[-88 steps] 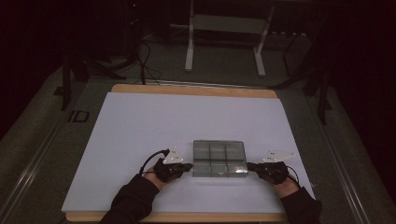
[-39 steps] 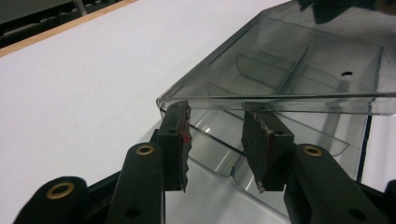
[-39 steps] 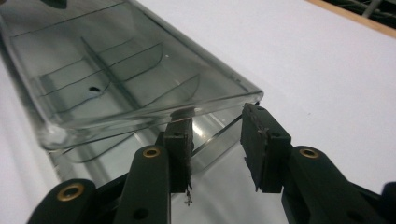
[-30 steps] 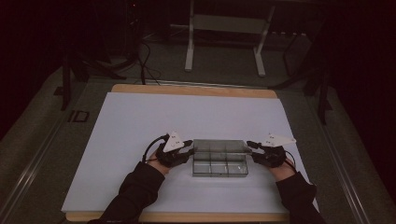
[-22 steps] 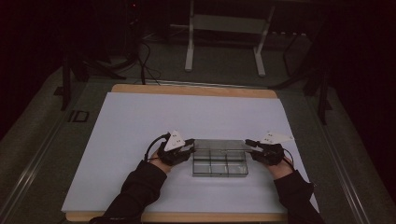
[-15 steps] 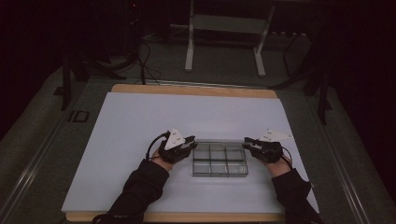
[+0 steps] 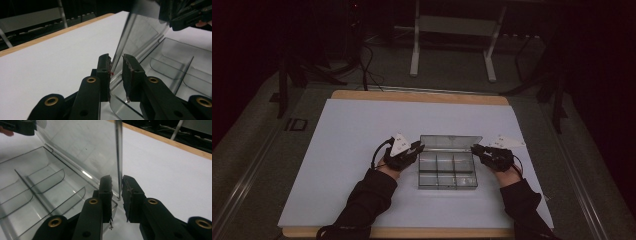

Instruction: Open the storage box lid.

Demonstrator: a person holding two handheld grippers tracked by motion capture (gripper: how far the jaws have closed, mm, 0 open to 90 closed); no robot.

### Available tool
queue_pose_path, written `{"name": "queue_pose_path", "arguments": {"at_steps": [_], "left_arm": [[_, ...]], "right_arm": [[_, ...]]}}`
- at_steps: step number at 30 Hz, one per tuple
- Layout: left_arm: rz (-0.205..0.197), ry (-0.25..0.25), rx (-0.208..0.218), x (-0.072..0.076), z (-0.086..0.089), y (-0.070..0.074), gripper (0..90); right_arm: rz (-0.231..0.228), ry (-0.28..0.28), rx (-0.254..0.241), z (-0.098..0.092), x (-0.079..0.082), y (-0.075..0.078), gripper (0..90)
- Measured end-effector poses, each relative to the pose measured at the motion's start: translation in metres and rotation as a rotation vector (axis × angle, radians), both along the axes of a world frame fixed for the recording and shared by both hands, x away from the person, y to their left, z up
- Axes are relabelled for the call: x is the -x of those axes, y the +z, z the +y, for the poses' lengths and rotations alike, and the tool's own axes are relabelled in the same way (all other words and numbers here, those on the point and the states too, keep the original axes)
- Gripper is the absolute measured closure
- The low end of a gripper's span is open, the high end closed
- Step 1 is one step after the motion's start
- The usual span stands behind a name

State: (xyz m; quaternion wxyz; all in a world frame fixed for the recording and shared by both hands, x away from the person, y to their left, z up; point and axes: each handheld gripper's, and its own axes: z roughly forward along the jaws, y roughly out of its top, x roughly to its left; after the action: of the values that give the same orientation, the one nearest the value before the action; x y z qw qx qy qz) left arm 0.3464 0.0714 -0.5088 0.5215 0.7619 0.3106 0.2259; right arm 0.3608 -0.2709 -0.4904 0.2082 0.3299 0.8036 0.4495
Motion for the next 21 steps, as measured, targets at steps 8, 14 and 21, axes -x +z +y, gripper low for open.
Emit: {"name": "queue_pose_path", "arguments": {"at_steps": [8,14,21], "left_arm": [[0.005,0.023,0.01,-0.007,-0.003,0.0,78.6],[0.001,0.047,0.009,-0.009,-0.005,0.0,78.7],[0.016,0.069,0.018,-0.014,-0.007,-0.001,78.6]], "right_arm": [[-0.01,-0.029,-0.018,0.002,-0.003,0.002,79.3],[-0.01,-0.045,-0.028,0.003,-0.007,0.001,79.1],[-0.002,-0.067,-0.038,0.006,-0.01,-0.001,77.3]]}}
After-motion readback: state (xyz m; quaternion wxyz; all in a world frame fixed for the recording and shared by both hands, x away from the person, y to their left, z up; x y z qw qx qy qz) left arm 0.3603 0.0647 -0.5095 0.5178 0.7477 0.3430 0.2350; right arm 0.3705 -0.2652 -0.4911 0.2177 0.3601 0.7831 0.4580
